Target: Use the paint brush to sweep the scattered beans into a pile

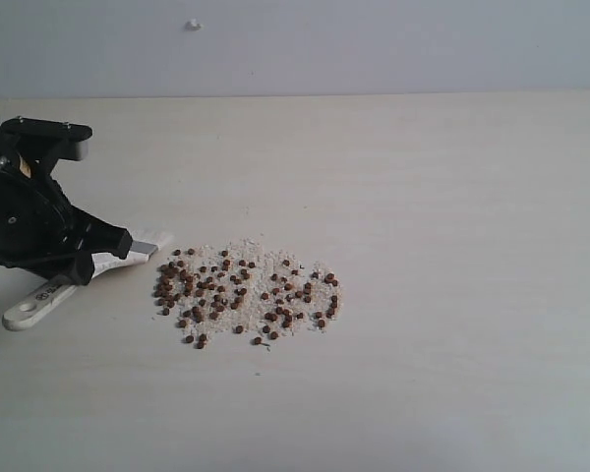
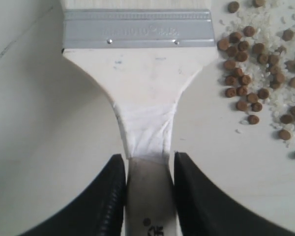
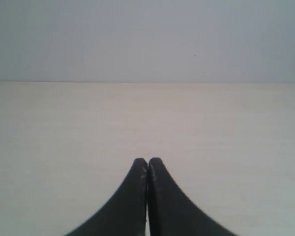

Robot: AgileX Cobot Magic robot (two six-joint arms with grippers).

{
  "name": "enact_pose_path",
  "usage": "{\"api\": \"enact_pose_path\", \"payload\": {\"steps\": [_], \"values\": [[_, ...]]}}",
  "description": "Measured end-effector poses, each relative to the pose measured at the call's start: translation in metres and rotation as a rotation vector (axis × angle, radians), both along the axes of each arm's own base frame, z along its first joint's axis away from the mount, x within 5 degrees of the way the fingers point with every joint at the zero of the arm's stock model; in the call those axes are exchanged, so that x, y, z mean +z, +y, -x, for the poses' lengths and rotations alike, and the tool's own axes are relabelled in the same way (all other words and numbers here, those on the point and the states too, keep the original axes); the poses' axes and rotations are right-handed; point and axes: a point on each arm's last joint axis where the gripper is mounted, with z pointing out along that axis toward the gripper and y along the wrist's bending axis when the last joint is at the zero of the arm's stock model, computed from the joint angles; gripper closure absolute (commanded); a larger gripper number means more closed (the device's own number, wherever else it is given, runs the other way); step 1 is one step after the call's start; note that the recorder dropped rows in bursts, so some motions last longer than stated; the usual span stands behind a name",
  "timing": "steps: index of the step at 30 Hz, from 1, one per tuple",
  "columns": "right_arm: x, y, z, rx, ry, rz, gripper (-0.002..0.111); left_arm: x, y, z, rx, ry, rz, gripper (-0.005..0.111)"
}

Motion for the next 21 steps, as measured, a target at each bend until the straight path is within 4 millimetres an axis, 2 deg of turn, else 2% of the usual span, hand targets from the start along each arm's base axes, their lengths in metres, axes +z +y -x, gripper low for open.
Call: {"api": "enact_pose_path", "payload": {"steps": [12,21], "values": [[0.0,0.0,0.0,0.0,-0.001,0.0,0.108,0.0,0.001,0.002,-0.001,0.021,-0.016,0.107],[0.016,-0.004,-0.002,-0.034,-0.182,0.041,0.108,0.009,0.001,0.001,0.0,0.066,-0.048,0.107]]}}
